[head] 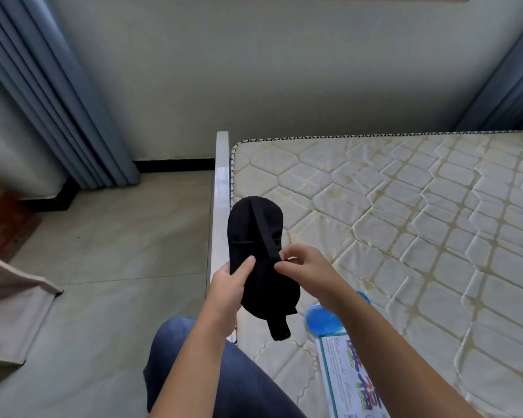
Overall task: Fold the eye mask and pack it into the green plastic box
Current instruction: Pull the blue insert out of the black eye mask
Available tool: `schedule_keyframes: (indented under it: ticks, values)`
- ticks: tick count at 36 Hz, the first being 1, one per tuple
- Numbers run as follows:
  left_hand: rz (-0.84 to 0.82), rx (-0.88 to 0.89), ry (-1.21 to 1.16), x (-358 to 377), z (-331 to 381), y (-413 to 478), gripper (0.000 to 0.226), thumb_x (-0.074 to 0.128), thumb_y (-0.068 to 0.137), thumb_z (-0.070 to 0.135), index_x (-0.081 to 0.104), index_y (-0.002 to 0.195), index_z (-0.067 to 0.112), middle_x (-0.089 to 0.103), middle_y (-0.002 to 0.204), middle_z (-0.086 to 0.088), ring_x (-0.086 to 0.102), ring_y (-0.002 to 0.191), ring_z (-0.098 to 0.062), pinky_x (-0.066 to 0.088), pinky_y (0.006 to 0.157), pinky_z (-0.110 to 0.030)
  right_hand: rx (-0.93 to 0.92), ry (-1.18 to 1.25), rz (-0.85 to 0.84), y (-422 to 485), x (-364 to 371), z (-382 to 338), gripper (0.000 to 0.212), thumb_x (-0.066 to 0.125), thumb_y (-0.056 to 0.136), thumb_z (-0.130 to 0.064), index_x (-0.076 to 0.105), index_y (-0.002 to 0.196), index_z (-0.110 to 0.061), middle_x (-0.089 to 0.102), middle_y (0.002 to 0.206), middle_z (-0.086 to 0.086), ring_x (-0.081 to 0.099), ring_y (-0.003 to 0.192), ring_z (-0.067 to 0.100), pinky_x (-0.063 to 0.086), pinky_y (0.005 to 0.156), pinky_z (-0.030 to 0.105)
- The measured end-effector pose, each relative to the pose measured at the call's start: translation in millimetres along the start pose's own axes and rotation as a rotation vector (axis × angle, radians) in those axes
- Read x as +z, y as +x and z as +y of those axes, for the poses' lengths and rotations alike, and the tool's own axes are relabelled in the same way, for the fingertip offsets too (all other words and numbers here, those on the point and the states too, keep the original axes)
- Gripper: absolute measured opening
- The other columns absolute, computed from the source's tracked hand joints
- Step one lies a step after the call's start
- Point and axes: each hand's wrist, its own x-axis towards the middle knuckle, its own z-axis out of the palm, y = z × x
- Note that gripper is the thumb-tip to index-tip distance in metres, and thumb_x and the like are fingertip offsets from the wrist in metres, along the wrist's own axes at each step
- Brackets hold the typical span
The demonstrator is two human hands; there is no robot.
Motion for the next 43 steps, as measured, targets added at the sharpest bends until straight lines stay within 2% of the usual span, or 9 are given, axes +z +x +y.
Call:
schedule_keyframes:
  ticks: [3, 6, 11, 15, 19, 23, 30, 38, 43]
  values:
    - [0.029, -0.005, -0.073, -3.7, 1.3, 3.0, 0.013, 0.056, 0.091, 0.015, 0.064, 0.098, 0.008, 0.074, 0.085, -0.006, 0.071, 0.080, -0.018, 0.056, 0.065, -0.028, 0.021, 0.067, 0.030, 2.1, -4.6, -1.9, 0.016, 0.054, 0.082, -0.003, 0.056, 0.070, -0.014, 0.057, 0.067, 0.000, 0.054, 0.066, 0.011, 0.043, 0.063, 0.020]
    - [0.042, -0.040, -0.113, -9.6, 0.7, 4.2, 0.010, 0.055, 0.091, 0.013, 0.065, 0.093, 0.009, 0.075, 0.079, -0.002, 0.071, 0.076, -0.017, 0.055, 0.063, -0.028, 0.037, 0.200, 0.073, 4.6, -10.7, -4.4, 0.015, 0.052, 0.083, 0.000, 0.060, 0.076, -0.011, 0.062, 0.081, 0.006, 0.059, 0.077, 0.015, 0.049, 0.069, 0.021]
    - [0.056, -0.086, -0.118, -15.6, -5.6, 4.3, 0.010, 0.057, 0.090, 0.012, 0.064, 0.094, 0.008, 0.075, 0.080, -0.004, 0.070, 0.081, -0.020, 0.055, 0.064, -0.030, 0.063, 0.361, 0.125, 7.8, -21.3, -9.2, 0.015, 0.045, 0.089, 0.000, 0.056, 0.083, -0.010, 0.070, 0.076, 0.003, 0.066, 0.063, 0.013, 0.052, 0.064, 0.021]
    - [0.034, -0.107, -0.138, -15.7, -8.4, 4.3, 0.010, 0.056, 0.090, 0.011, 0.064, 0.094, 0.007, 0.076, 0.080, -0.004, 0.071, 0.078, -0.018, 0.055, 0.064, -0.029, 0.068, 0.366, 0.121, 12.2, -24.5, -12.1, 0.015, 0.044, 0.089, 0.001, 0.051, 0.081, -0.010, 0.065, 0.055, 0.001, 0.052, 0.043, 0.012, 0.047, 0.048, 0.019]
    - [0.035, -0.101, -0.166, -17.4, -8.3, 6.0, 0.012, 0.054, 0.091, 0.009, 0.064, 0.097, 0.007, 0.076, 0.083, -0.005, 0.071, 0.079, -0.018, 0.057, 0.063, -0.028, 0.074, 0.327, 0.156, 18.3, -29.2, -12.2, 0.016, 0.047, 0.087, 0.002, 0.052, 0.079, -0.011, 0.055, 0.045, -0.001, 0.038, 0.036, 0.009, 0.034, 0.038, 0.016]
    - [0.038, -0.099, -0.196, -21.8, -7.6, 8.5, 0.012, 0.052, 0.092, 0.008, 0.063, 0.097, 0.007, 0.075, 0.086, -0.006, 0.072, 0.079, -0.018, 0.057, 0.060, -0.026, 0.051, 0.316, 0.178, 23.0, -36.7, -10.7, 0.017, 0.053, 0.085, 0.003, 0.056, 0.075, -0.010, 0.046, 0.049, 0.001, 0.033, 0.034, 0.006, 0.027, 0.035, 0.015]
    - [0.017, -0.135, -0.242, -26.3, -7.0, 9.2, 0.013, 0.049, 0.092, 0.006, 0.062, 0.094, 0.005, 0.075, 0.076, -0.005, 0.073, 0.068, -0.016, 0.056, 0.053, -0.022, 0.000, 0.329, 0.193, 26.0, -54.4, -11.1, 0.015, 0.061, 0.082, 0.003, 0.058, 0.080, -0.011, 0.044, 0.053, -0.002, 0.036, 0.038, 0.005, 0.030, 0.038, 0.015]
    - [-0.199, -0.242, -0.179, -16.9, -5.9, 2.3, 0.020, 0.051, 0.090, 0.005, 0.061, 0.106, -0.002, 0.074, 0.096, -0.014, 0.072, 0.086, -0.023, 0.059, 0.069, -0.027, -0.034, 0.166, 0.073, 30.6, -49.1, -12.2, 0.014, 0.070, 0.078, -0.009, 0.061, 0.087, -0.016, 0.054, 0.064, -0.005, 0.040, 0.045, 0.003, 0.033, 0.045, 0.016]
    - [-0.310, -0.243, -0.105, -11.8, -1.6, -1.5, 0.034, 0.059, 0.081, 0.011, 0.059, 0.114, 0.003, 0.071, 0.108, -0.015, 0.068, 0.099, -0.025, 0.058, 0.075, -0.028, -0.050, 0.098, 0.035, 36.6, -38.8, -12.2, 0.017, 0.069, 0.077, -0.005, 0.063, 0.084, -0.019, 0.053, 0.062, -0.007, 0.041, 0.044, 0.002, 0.033, 0.044, 0.015]
